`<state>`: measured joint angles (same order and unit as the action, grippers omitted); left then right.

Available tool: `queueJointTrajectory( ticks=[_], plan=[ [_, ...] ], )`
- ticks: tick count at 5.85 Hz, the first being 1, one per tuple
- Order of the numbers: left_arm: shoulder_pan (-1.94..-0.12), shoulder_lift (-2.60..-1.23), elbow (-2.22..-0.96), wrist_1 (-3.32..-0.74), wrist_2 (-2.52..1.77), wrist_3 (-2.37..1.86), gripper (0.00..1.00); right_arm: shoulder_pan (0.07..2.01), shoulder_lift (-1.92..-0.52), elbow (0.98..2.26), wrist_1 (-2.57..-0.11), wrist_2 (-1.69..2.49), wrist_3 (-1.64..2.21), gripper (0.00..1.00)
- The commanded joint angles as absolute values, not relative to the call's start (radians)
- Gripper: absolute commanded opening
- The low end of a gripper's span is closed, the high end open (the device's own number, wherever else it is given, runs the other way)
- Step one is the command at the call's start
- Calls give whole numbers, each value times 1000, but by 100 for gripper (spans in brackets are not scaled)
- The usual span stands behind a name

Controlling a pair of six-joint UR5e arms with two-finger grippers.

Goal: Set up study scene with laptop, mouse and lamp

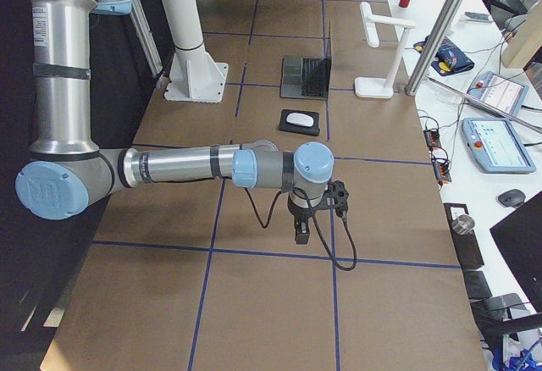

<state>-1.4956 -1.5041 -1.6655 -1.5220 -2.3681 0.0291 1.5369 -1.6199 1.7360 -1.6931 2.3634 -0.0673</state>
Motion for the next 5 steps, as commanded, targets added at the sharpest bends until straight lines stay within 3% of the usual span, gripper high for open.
queueJointTrajectory(
  ticks=[1,5],
  plan=[
    [-1554,-1505,-1632,-1539,-2453,83,100,1539,-1618,1727,-1681,2361,-68,100],
    [-1611,-1505,-1640,-1539,-2430,77,100,1589,-1620,1701,-1680,2361,-69,100]
  ],
)
